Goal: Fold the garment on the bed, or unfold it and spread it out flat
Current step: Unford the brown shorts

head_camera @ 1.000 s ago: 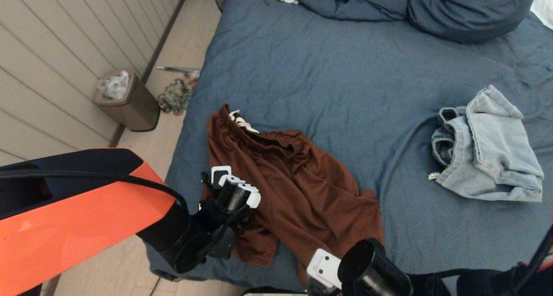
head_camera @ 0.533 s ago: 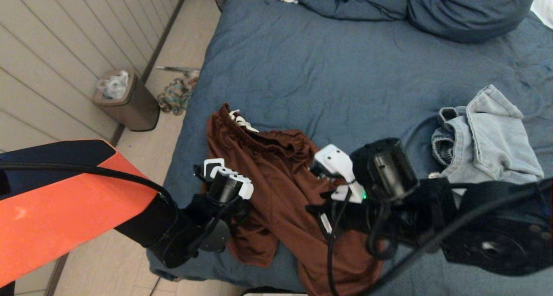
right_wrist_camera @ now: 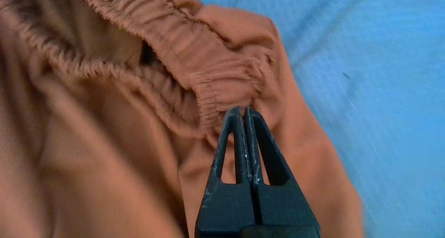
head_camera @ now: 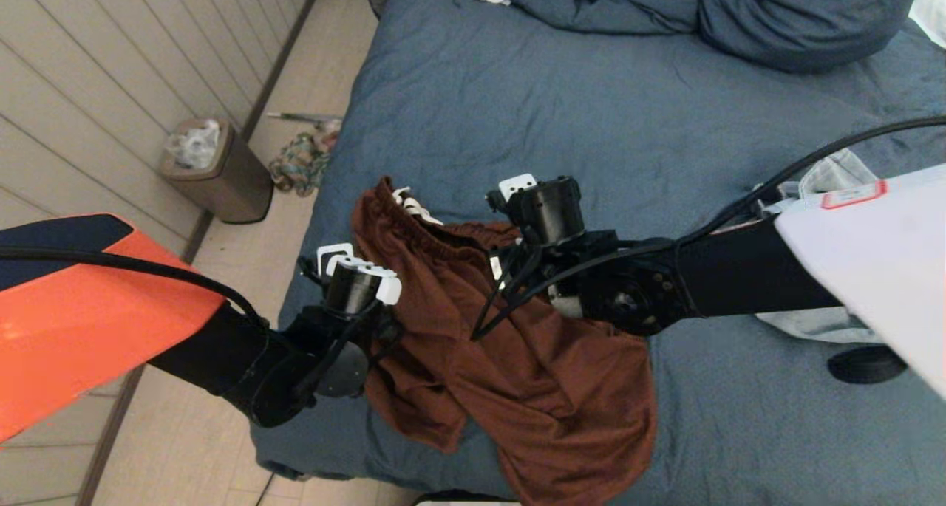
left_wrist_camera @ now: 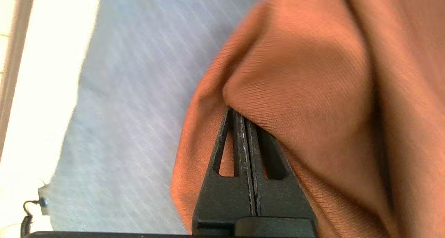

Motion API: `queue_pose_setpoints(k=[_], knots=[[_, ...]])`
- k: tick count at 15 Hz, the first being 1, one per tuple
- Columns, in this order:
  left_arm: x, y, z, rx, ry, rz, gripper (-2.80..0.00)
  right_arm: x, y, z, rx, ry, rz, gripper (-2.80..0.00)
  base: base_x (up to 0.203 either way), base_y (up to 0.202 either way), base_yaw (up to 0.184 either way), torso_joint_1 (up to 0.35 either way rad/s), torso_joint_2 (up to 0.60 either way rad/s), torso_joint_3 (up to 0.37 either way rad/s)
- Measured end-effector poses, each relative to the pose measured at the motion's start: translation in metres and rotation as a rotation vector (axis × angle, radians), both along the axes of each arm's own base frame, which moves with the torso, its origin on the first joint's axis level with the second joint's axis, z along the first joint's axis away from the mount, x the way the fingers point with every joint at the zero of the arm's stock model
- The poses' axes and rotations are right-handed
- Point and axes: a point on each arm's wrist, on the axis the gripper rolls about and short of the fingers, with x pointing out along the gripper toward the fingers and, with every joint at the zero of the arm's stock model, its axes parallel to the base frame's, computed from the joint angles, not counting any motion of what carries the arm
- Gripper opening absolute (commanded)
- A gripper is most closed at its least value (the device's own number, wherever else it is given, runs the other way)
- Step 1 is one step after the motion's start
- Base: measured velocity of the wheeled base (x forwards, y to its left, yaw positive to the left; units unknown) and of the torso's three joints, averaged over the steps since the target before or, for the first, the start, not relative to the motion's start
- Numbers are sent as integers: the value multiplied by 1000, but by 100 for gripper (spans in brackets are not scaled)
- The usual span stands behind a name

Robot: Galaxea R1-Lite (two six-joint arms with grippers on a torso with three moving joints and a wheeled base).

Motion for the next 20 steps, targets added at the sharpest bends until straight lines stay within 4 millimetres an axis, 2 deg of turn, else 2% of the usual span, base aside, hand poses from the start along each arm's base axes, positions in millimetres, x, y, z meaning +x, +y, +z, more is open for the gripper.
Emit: queue_pose_setpoints(k=[4,10,13,14,17,20], knots=[[1,3,4,-8,-12,8,-280,11,8,-10,-8,2,6,0,0,0,0,0,0,0],[-1,2,0,-2,0,3,-280,8,12,1,18,-27,10,0,0,0,0,0,0,0],[-1,1,-3,1,6,-1,-280,11,15,-6,9,-18,12,0,0,0,0,0,0,0],[-1,0,-4,1,8,-3,-280,14,17,-11,3,-12,10,-280,0,0,0,0,0,0],[-2,-2,-4,3,10,-9,-280,26,20,-24,-27,-1,3,-280,0,0,0,0,0,0],[-4,-5,-6,10,10,-12,-280,33,19,-25,-41,-12,0,-280,0,0,0,0,0,0]])
